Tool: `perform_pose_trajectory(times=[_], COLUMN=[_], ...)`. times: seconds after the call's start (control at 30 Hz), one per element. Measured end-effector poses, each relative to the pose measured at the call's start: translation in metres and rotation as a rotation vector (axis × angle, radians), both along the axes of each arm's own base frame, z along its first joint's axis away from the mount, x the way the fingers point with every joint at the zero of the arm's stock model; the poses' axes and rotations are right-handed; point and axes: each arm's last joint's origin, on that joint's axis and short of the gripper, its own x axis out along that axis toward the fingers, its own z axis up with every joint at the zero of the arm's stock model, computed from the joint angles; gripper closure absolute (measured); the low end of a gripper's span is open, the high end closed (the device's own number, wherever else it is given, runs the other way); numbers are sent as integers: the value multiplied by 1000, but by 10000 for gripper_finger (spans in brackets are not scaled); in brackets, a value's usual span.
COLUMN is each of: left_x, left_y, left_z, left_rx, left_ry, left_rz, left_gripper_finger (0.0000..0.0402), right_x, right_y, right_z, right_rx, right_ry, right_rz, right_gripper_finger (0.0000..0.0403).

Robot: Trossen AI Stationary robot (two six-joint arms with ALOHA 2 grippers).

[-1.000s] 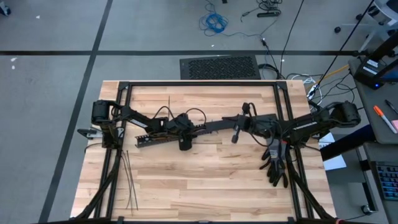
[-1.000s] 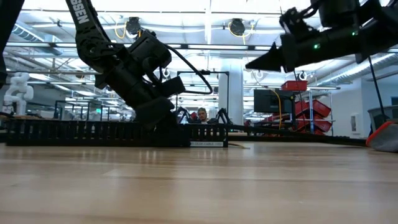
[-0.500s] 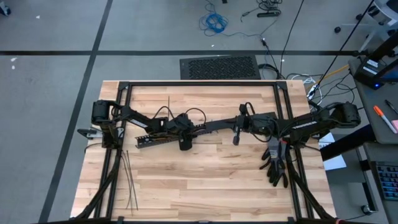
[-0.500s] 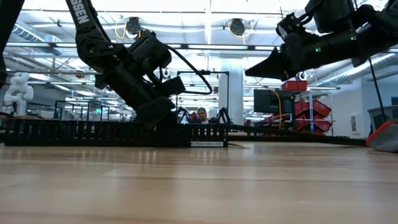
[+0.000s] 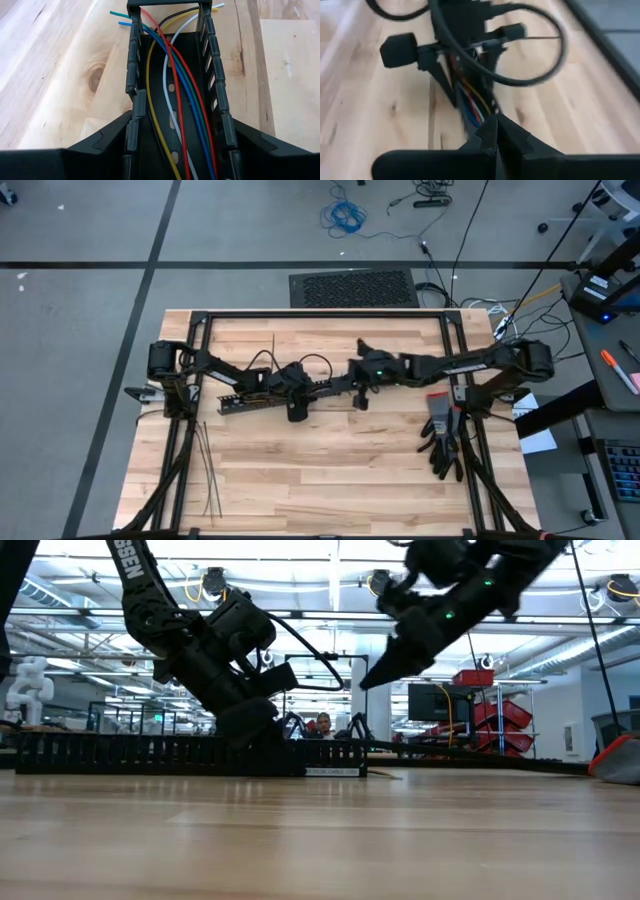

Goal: Ziptie cables
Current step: Close the black cable duct

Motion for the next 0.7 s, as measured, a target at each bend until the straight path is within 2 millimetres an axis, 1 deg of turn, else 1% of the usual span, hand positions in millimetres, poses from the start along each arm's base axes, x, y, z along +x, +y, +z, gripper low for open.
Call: perform_pose_trajectory(times=[0.2,0.33,0.43,0.7], left_x=[0,0,1,0], left_y=[-3,-6,-6,-6], left_z=[0,0,0,0], left_rx=[-7,-9,-14,-16], left_ry=[4,5,4,4], left_rz=[-13,-23,-29,-29], left_gripper_finger=[150,150,150,150], right_x=[28,39,42,38], right_y=[-1,-2,-2,-1], right_z=[-16,-27,-27,-29], right_rx=[-4,-15,-24,-5], right_ry=[168,234,236,275], right_rz=[30,46,54,42], right_gripper_finger=[403,403,403,403])
